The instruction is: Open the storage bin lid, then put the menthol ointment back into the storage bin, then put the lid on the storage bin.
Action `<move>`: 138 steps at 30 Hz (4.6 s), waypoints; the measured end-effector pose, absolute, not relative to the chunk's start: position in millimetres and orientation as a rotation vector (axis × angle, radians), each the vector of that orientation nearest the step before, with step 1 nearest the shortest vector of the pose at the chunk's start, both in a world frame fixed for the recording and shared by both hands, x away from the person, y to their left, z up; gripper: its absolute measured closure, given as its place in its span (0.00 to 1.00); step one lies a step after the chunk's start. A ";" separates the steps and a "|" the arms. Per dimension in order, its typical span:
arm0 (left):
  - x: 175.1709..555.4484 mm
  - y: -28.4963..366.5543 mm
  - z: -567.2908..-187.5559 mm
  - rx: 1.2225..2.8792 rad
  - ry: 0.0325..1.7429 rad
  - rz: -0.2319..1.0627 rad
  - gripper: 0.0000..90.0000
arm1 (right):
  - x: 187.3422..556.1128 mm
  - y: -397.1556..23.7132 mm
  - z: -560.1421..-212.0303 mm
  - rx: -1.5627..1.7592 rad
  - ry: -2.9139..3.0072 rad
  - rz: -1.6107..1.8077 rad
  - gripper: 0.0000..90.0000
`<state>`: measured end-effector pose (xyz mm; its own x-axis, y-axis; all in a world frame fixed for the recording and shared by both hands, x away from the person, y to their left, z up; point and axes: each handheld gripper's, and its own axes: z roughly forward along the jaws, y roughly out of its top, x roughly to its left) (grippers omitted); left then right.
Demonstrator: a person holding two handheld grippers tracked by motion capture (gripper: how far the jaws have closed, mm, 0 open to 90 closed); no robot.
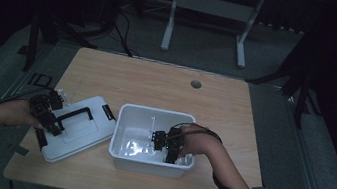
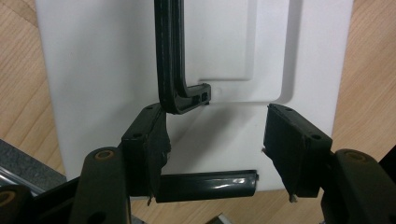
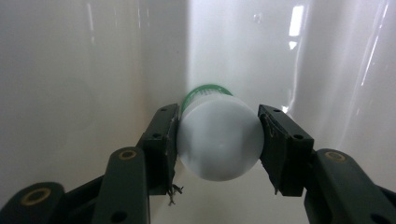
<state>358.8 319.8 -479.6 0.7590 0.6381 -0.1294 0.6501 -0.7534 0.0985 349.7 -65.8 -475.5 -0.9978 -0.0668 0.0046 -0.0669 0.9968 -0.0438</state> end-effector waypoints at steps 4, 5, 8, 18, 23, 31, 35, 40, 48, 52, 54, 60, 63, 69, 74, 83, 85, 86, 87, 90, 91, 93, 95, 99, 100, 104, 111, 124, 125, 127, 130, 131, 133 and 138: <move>359.2 318.3 -479.7 2.818 1.036 -0.135 0.44 | 349.4 -65.3 -474.9 0.095 -3.132 0.061 0.56; 359.5 317.9 -479.7 2.820 1.030 -0.134 0.44 | 349.1 -65.2 -475.9 0.099 -3.127 0.078 0.55; 359.7 316.4 -479.9 2.820 1.029 -0.135 0.44 | 348.7 -65.4 -475.2 0.098 -3.128 0.080 0.55; 358.7 316.1 -479.6 2.827 1.031 -0.134 0.44 | 347.2 -68.8 -457.4 0.094 -3.109 0.041 0.48; 359.4 315.3 -479.3 2.834 1.028 -0.136 0.44 | 346.6 -71.9 -441.4 0.092 -3.124 0.015 0.48; 360.1 313.7 -480.3 2.844 1.035 -0.140 0.44 | 345.6 -82.8 -415.3 0.099 -3.161 -0.056 0.46; 360.7 312.7 -479.9 2.842 1.044 -0.145 0.44 | 344.6 -88.4 -406.0 0.061 -3.166 -0.077 0.44; 360.6 311.5 -479.1 2.839 1.045 -0.156 0.41 | 343.6 -97.0 -397.7 0.058 -3.183 -0.078 0.38; 360.0 311.5 -477.6 2.835 1.046 -0.164 0.41 | 343.8 -118.8 -377.2 0.006 -3.218 -0.122 0.35; 359.7 312.4 -476.8 2.837 1.048 -0.168 0.41 | 344.3 -132.8 -368.9 -0.029 -3.233 -0.144 0.32; 359.6 312.4 -476.5 2.834 1.050 -0.165 0.41 | 344.8 -140.1 -366.3 -0.055 -3.237 -0.155 0.31; 361.5 313.1 -475.0 2.834 1.078 -0.108 0.31 | 345.5 -163.7 -366.9 -0.127 -3.245 -0.182 0.22; 361.1 311.9 -473.7 2.832 1.062 -0.117 0.31 | 346.6 -175.0 -369.6 -0.177 -3.229 -0.189 0.18; 360.8 310.7 -474.0 2.834 1.054 -0.106 0.31 | 348.1 -201.0 -386.2 -0.229 -3.216 -0.155 0.15; 360.2 309.0 -476.9 2.846 1.045 -0.102 0.31 | 349.5 -223.3 -401.1 -0.309 -3.204 -0.155 0.15; 360.4 302.3 -482.3 2.875 1.024 -0.059 0.28 | 346.1 -259.6 -430.4 -0.447 -3.187 -0.179 0.15; 361.4 301.7 -482.0 2.872 1.031 -0.059 0.28 | 344.6 -266.5 -435.1 -0.473 -3.176 -0.177 0.15; 361.6 301.2 -481.8 2.879 1.021 -0.045 0.28 | 343.9 -269.6 -437.9 -0.484 -3.171 -0.177 0.15; 362.2 300.8 -481.4 2.879 1.023 -0.045 0.29 | 342.8 -272.4 -441.1 -0.494 -3.163 -0.175 0.15; 363.8 299.7 -481.9 2.905 1.019 -0.042 0.33 | 339.1 -280.8 -451.0 -0.522 -3.150 -0.143 0.16; 364.1 298.0 -482.6 2.920 1.012 -0.028 0.33 | 338.5 -282.6 -453.2 -0.522 -3.149 -0.136 0.16; 364.8 295.3 -482.7 2.931 1.011 -0.006 0.36 | 336.5 -286.7 -456.7 -0.540 -3.145 -0.119 0.16; 366.3 292.4 -482.9 2.939 1.007 0.014 0.42 | 335.7 -290.5 -458.6 -0.561 -3.138 -0.125 0.16; 369.8 287.5 -486.6 2.963 1.018 0.013 0.45 | 335.2 -294.4 -462.4 -0.582 -3.137 -0.109 0.16; 370.1 286.6 -487.6 2.972 1.014 0.008 0.46 | 335.0 -295.1 -462.9 -0.581 -3.138 -0.108 0.16; 370.6 282.4 -491.3 3.033 0.999 0.053 0.57 | 334.4 -296.1 -463.2 -0.591 -3.133 -0.116 0.16; 371.5 276.0 -491.9 3.075 1.013 -0.027 0.75 | 334.2 -294.2 -463.6 -0.576 -3.135 -0.109 0.16; 374.5 281.1 -490.7 3.015 1.075 -0.069 0.92 | 334.7 -293.9 -464.4 -0.578 -3.124 -0.100 0.16; 374.6 281.5 -489.7 3.012 1.071 -0.073 0.92 | 335.1 -294.2 -464.2 -0.581 -3.125 -0.102 0.16; 373.7 282.0 -486.6 3.004 1.047 -0.080 0.92 | 335.6 -294.5 -464.6 -0.582 -3.125 -0.103 0.16; 371.5 284.2 -479.2 2.991 1.028 -0.102 0.92 | 336.0 -293.7 -465.6 -0.580 -3.124 -0.099 0.16; 370.6 285.5 -476.6 2.996 1.024 -0.117 0.92 | 336.0 -293.2 -465.8 -0.579 -3.124 -0.095 0.16; 368.8 287.7 -471.0 3.004 1.025 -0.110 0.93 | 335.9 -292.1 -465.6 -0.579 -3.126 -0.094 0.16; 361.1 293.9 -453.9 2.995 1.001 -0.108 0.92 | 336.2 -290.5 -463.9 -0.576 -3.131 -0.102 0.16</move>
